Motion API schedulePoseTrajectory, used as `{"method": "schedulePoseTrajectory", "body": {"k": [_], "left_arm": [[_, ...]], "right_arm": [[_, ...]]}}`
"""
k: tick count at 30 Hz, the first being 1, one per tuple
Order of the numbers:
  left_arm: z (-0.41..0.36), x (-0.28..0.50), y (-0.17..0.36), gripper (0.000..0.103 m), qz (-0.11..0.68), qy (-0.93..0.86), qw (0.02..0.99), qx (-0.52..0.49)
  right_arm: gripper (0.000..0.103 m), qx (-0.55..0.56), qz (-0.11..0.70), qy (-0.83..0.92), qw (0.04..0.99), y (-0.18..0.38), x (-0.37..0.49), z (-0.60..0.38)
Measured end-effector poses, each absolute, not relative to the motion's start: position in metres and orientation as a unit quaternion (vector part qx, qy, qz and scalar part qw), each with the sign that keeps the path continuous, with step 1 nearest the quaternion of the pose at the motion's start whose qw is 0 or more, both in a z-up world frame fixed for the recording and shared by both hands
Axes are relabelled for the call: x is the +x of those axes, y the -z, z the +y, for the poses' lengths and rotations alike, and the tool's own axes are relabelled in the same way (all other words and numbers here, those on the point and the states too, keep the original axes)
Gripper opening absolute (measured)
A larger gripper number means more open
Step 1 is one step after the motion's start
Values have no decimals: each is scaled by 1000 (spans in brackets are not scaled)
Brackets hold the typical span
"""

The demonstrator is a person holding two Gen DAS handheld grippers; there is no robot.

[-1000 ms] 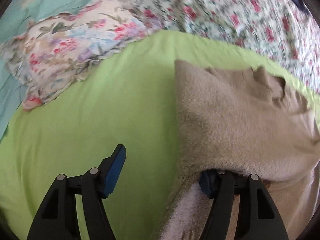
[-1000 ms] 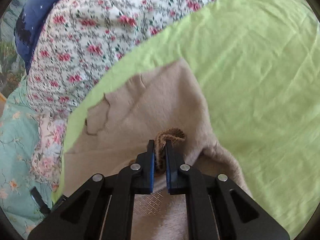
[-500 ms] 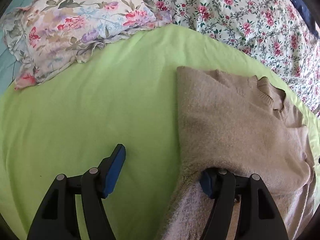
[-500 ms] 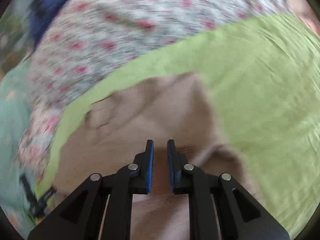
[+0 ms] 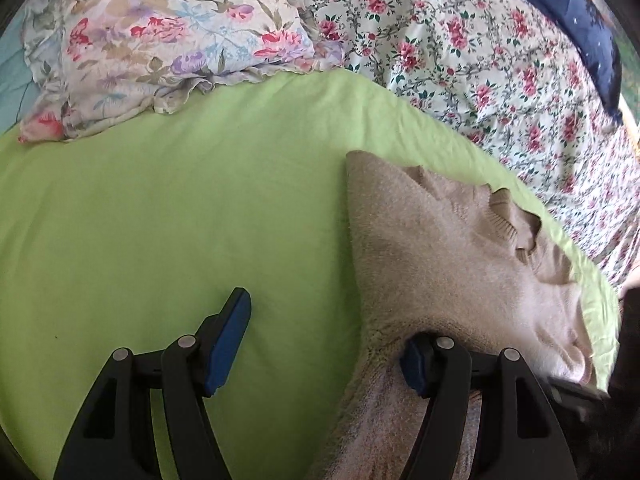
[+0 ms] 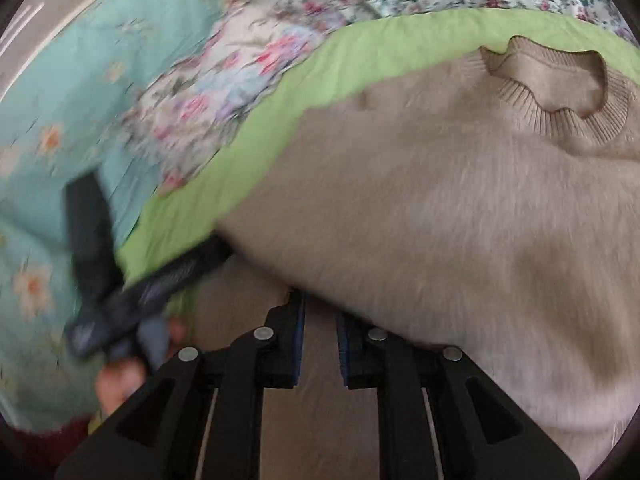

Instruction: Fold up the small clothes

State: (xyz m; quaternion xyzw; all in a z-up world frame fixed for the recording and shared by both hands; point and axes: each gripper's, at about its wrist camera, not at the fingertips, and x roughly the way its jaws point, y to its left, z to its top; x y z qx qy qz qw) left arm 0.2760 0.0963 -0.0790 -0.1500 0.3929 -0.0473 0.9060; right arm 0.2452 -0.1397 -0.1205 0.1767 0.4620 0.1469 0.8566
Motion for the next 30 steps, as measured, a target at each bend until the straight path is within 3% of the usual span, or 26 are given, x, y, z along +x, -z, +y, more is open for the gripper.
{"method": "schedulePoseTrajectory", "body": {"k": [5,10,14,17,19,24,30], "left_arm": [[101,274,80,69,387,58,905,-171],[111,273,82,70,389,74,896,-200],[112,263,80,68,412,76,888,-190],[116,241,76,68,426,83,884,-176],[118,223,72,70,437,96,878,-171],[115,166,72,81,472,129,860,-145],[96,89,78,82,505,159,845,-73]], "right_arm": [[16,200,466,-179,843,130,276,-130],[16,181,460,-189,848,110,253,-124],[17,172,448,-165,862,85,197,-150],[25,172,440,-113,874,70,144,-187],[34,179,437,-74,878,64,112,-212],[38,212,424,31,880,54,29,-278],[44,251,419,94,867,56,-48,-321]]}}
